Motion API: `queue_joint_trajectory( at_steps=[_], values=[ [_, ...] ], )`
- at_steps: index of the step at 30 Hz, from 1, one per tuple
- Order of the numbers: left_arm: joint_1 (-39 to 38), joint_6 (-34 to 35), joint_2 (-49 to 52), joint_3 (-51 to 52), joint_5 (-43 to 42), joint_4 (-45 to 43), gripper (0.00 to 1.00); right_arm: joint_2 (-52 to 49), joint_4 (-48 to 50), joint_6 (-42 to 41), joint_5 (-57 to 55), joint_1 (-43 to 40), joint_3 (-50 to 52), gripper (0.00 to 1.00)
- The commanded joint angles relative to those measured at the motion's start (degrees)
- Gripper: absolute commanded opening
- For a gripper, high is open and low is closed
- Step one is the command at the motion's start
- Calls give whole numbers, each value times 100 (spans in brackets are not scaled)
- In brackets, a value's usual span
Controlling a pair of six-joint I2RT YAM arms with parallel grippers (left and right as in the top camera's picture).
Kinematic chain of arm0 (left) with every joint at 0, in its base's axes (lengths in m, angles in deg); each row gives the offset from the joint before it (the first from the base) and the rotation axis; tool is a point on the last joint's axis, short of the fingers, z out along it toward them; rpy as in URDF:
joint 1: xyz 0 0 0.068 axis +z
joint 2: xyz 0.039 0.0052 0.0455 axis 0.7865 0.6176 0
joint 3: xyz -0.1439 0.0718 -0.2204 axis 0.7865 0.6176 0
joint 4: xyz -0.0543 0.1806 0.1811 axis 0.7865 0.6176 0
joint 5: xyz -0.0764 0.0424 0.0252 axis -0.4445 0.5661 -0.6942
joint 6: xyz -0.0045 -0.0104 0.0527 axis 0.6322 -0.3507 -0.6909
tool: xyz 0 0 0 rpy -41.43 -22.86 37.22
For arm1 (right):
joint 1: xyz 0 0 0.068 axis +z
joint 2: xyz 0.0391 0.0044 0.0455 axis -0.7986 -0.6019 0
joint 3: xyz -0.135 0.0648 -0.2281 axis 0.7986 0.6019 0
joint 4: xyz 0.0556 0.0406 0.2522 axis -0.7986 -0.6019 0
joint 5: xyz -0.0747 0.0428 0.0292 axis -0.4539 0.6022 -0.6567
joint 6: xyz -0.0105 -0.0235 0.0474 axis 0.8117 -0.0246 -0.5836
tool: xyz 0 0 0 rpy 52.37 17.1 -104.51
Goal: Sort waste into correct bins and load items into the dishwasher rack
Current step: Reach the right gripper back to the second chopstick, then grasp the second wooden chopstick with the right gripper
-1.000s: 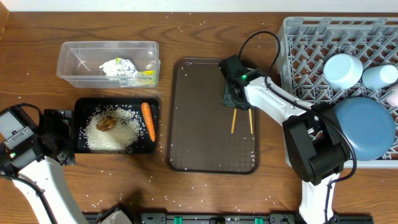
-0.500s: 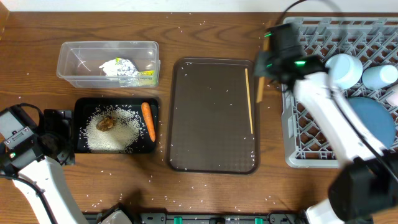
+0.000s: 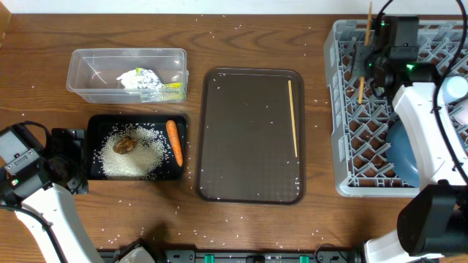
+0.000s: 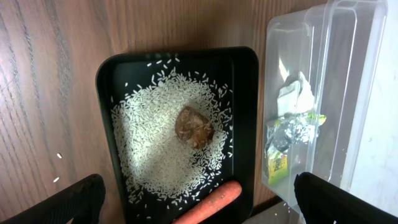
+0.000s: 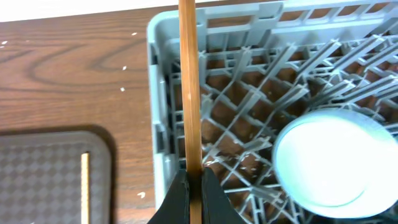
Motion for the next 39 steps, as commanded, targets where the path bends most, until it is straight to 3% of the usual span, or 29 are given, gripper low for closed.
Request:
queue_joint_trajectory(
  at_steps=[1,8,13,17,23,27,29,32,34,39],
  values=[
    [17,-92,-9,-11,55,22,98,-144,4,232,166,-92,-17,1],
    [17,-90,-9,-11,55,22,98,-501,13,225,262,-7,-17,7],
    [17,-92,-9,-11,55,22,98,-772,-37,-136,275,13,-17,51],
    [17,-90,-9,-11,55,20,98,-730,-116,-328,481,55,-17,54],
    [17,-92,-9,-11,55,22,98,-404,-284,-337,1733,264,-17,59],
    [17,-92,-9,-11,55,22,98,-289,-400,-337,2481,581,-17,75],
    [17,-92,-9,-11,55,22,98,-299,-511,-391,2588,804,-15,79],
    [17,-92,-9,-11,55,20,98,-356,-754,-597,2122,1228,-13,82],
    [17,-92,-9,-11,55,22,98,-404,-944,-1008,1349,1523,-11,89],
    [17,-90,-9,-11,55,22,98,-741,-1056,-1473,63,2170,46,93]
  ],
)
